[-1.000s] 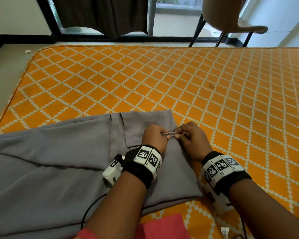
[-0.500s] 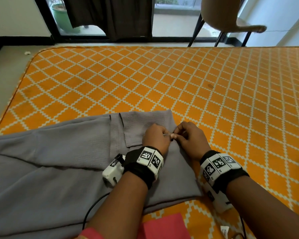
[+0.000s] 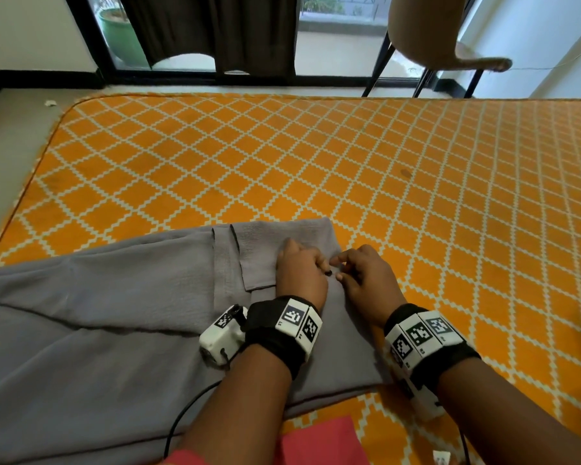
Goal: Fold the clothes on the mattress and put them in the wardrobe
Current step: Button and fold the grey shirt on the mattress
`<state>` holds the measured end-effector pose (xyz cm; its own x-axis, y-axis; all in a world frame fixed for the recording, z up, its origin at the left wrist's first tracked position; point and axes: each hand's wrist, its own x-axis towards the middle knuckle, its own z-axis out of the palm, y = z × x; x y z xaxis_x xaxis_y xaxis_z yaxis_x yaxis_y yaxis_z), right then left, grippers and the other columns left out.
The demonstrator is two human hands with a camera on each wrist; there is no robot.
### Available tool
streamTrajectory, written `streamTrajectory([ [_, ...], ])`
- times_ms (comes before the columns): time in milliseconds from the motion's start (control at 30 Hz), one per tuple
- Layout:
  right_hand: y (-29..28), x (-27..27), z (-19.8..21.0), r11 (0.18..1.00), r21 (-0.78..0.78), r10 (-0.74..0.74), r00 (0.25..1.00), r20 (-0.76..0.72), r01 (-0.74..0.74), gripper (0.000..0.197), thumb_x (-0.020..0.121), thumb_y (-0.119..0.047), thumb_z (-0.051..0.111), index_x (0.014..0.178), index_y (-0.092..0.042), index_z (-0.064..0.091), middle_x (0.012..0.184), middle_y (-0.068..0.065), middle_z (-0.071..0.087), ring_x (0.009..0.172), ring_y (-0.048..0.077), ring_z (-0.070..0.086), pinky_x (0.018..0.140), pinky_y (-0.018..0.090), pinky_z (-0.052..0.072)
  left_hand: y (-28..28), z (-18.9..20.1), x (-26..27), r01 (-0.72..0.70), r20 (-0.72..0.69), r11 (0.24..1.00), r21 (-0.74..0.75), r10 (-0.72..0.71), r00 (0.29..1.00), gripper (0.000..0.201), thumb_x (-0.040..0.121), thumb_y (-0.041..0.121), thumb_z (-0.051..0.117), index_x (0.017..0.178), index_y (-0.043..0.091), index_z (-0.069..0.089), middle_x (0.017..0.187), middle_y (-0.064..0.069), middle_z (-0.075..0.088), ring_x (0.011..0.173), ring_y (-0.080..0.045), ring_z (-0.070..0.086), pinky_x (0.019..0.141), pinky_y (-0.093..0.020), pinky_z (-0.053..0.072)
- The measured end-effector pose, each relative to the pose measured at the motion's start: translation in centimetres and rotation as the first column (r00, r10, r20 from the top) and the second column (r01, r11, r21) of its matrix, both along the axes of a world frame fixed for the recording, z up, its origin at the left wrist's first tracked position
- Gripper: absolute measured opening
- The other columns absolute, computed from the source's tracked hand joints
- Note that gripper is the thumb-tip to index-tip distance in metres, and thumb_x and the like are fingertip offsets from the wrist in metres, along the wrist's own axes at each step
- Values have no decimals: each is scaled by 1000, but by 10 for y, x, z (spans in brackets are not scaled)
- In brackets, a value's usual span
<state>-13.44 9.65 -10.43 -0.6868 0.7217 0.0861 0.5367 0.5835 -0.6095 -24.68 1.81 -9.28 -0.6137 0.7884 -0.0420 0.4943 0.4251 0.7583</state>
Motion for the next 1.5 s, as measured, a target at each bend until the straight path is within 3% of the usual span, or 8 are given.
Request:
streamTrajectory([
  [167,-2,1,-2,999,-42,30,999,29,-29,32,84,3,55,111,-11,65,94,-5,41,76,0,45,69,4,35,-15,18,-3,111,-500,912,-396,-315,807,31,95,33,49,122,29,64,144,-4,29,133,-29,23,101,-46,27],
  [400,-3,1,0,991,-116,80,989,126,-66,32,94,-6,54,126,-9,56,107,-2,39,85,11,48,74,7,38,-32,-10,13,232,-237,672,-703,-530,814,95,84,82,22,151,30,-20,158,2,-31,144,-34,-29,103,-74,-16],
  [733,-22,17,16,997,-68,-23,995,93,30,54,91,-14,59,142,-20,41,131,10,33,114,32,48,100,47,45,-119,63,-44,167,-380,696,-699,-559,737,78,89,67,44,152,31,17,162,-6,6,149,-27,4,111,-66,-1],
  [1033,-25,10,32,960,-196,-137,945,297,201,29,90,-44,62,94,-15,61,95,10,63,77,22,57,61,28,40,-308,62,-107,-50,-325,452,-891,-558,763,107,75,85,42,154,33,-9,162,-10,-9,148,-38,2,111,-63,15],
  [1100,-26,8,35,950,-245,-121,952,282,194,26,91,-36,64,83,-12,59,82,10,60,72,24,56,61,32,44,-321,44,-100,-15,-320,536,-844,-482,815,113,67,90,36,155,31,-4,163,-14,-6,146,-45,11,106,-67,24],
  [1233,-22,16,34,786,-602,-158,987,27,143,51,91,-10,64,131,-28,40,113,11,59,100,37,61,79,51,53,-332,8,-104,-22,-396,649,-760,-436,808,85,64,72,35,132,22,47,131,-24,59,99,-53,63,58,-72,48],
  [1333,-30,13,39,802,-596,42,999,8,-29,75,85,-3,66,134,-52,36,129,-1,50,112,33,57,82,46,52,-326,3,-104,-41,-440,682,-730,-424,792,81,63,67,48,132,25,48,130,-23,59,100,-51,64,57,-70,49],
  [1500,-27,1,54,857,-515,67,989,135,12,62,83,4,59,133,-31,57,155,-8,28,142,24,27,107,41,33,-309,14,-102,-18,-491,762,-647,-399,774,109,49,24,91,144,38,40,156,-20,24,132,-51,39,79,-75,40],
])
